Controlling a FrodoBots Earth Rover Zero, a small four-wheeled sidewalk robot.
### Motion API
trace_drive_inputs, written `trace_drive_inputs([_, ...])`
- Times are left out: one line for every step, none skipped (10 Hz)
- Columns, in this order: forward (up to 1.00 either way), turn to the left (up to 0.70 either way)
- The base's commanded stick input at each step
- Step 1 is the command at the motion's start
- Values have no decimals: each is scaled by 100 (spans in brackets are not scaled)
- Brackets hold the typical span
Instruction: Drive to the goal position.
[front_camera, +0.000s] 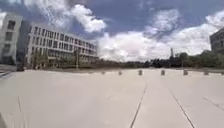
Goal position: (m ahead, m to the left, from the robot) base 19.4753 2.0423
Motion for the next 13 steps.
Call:
trace_drive_inputs([0,-70])
trace_drive_inputs([0,-70])
trace_drive_inputs([0,-70])
trace_drive_inputs([0,-70])
trace_drive_inputs([0,-70])
trace_drive_inputs([0,-70])
trace_drive_inputs([0,-70])
trace_drive_inputs([0,-70])
trace_drive_inputs([0,-11])
trace_drive_inputs([0,19])
trace_drive_inputs([0,24])
trace_drive_inputs([40,17])
trace_drive_inputs([70,10])
